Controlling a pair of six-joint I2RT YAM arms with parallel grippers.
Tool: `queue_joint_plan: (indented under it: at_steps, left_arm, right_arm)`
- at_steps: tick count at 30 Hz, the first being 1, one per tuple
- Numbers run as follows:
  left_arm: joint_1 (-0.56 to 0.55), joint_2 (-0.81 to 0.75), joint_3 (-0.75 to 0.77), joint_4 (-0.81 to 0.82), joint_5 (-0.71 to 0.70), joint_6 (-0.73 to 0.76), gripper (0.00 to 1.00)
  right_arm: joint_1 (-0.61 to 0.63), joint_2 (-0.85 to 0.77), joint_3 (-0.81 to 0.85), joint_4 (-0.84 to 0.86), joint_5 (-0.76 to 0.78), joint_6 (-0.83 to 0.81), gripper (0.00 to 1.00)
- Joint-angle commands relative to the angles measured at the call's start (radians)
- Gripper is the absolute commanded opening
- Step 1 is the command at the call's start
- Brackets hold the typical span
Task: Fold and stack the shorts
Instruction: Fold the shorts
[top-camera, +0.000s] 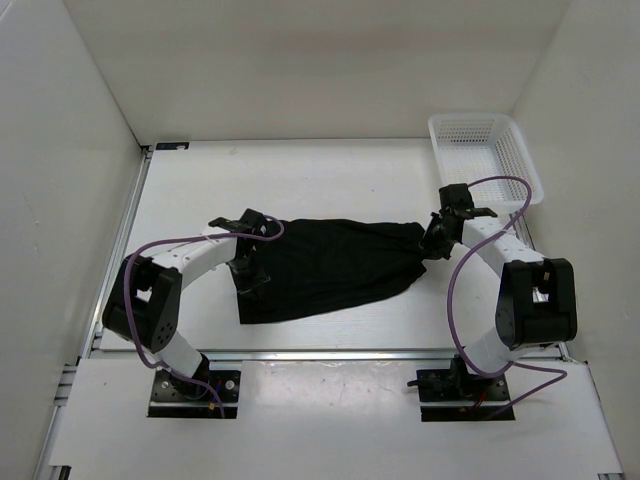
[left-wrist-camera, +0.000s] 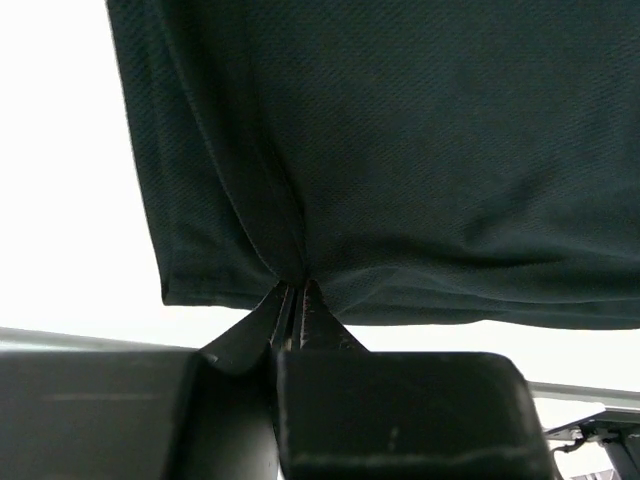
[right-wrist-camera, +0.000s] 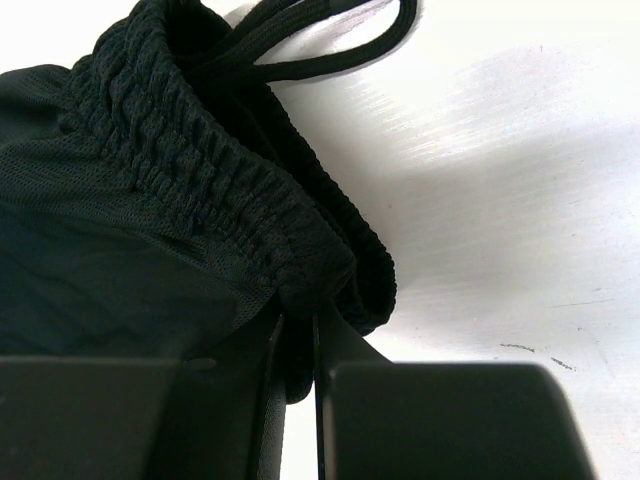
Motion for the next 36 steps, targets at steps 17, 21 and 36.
queue_joint_plan:
  at_steps: [17, 21, 36]
  left_arm:
    - [0.146, -0.226, 0.109, -0.18, -0.071, 0.041, 0.1]
    - [0.146, -0.248, -0.008, -0.12, -0.002, 0.019, 0.1]
    - [0.114, -0.21, 0.13, -0.155, -0.012, 0.06, 0.86]
  right_arm:
    - [0.118, -0.192, 0.022, -0.071, 0.046, -0.027, 0.0]
    - [0.14, -0.216, -0.113, -0.071, 0.093, 0.025, 0.0]
    - [0.131, -0.169, -0.05, -0.103, 0.187, 0.022, 0.94]
